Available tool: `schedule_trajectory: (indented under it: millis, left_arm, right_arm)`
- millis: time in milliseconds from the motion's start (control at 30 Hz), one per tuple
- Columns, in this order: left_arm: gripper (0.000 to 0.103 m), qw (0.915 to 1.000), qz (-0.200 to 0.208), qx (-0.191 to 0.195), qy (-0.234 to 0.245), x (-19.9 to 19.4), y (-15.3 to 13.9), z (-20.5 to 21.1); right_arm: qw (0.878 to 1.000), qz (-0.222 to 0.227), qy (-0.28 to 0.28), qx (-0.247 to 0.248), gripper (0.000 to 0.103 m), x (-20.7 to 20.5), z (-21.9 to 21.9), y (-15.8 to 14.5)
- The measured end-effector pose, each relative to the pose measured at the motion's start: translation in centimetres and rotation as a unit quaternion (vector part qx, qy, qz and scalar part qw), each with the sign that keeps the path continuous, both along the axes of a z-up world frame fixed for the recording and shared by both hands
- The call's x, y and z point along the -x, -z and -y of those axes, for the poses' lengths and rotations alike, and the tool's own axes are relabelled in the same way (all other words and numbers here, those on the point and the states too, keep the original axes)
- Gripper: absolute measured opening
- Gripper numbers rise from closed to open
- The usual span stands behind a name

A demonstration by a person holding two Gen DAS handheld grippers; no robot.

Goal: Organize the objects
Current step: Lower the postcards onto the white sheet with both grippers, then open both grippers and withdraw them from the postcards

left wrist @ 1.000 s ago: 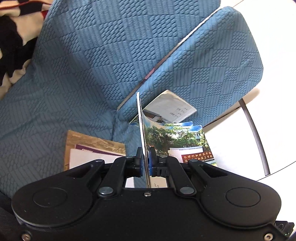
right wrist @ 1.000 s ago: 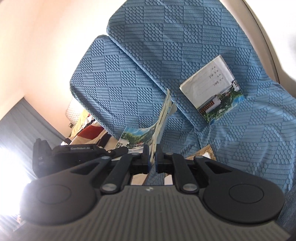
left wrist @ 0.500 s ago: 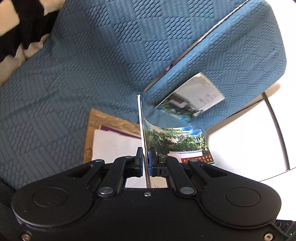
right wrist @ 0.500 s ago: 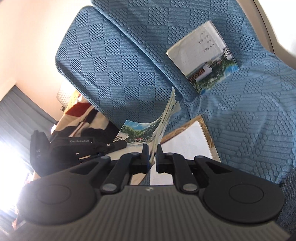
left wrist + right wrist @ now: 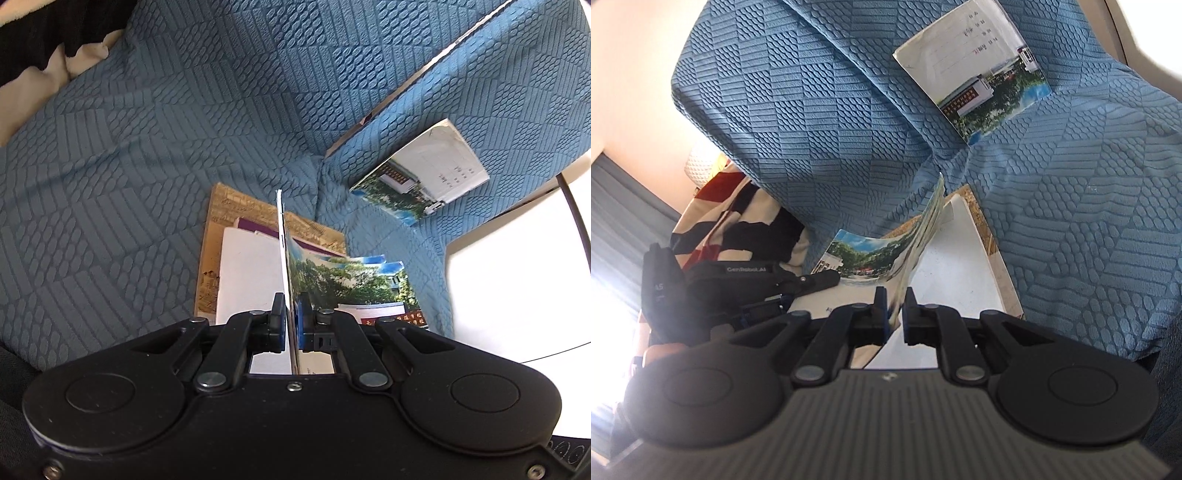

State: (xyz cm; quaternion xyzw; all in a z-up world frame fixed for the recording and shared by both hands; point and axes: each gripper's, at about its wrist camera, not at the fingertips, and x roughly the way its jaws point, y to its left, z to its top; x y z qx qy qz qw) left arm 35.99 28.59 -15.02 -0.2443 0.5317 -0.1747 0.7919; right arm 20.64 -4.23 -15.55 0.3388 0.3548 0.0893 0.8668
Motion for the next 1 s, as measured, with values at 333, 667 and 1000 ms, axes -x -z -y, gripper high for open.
schedule_trajectory:
  millis: [333, 667, 1000]
  left_arm:
    - [0.008, 0.999, -0.022, -0.037, 0.012, 0.3, 2.4, 0.8]
    - [0.012, 0.9983, -0.02, -0.054, 0.011, 0.7, 2.6, 0.8]
    - [0.026, 0.9971, 0.004, -0.076, 0.006, 1.1, 0.4, -0.2]
  right_arm:
    - [0.997, -0.057, -0.023, 0.042, 0.013, -0.2, -0.8, 2.9]
    - [0.995, -0.084, -0.02, 0.042, 0.016, -0.5, -0.5, 3.6]
    - [0.991, -0.106, -0.018, 0.073, 0.037, -0.3, -0.5, 2.8]
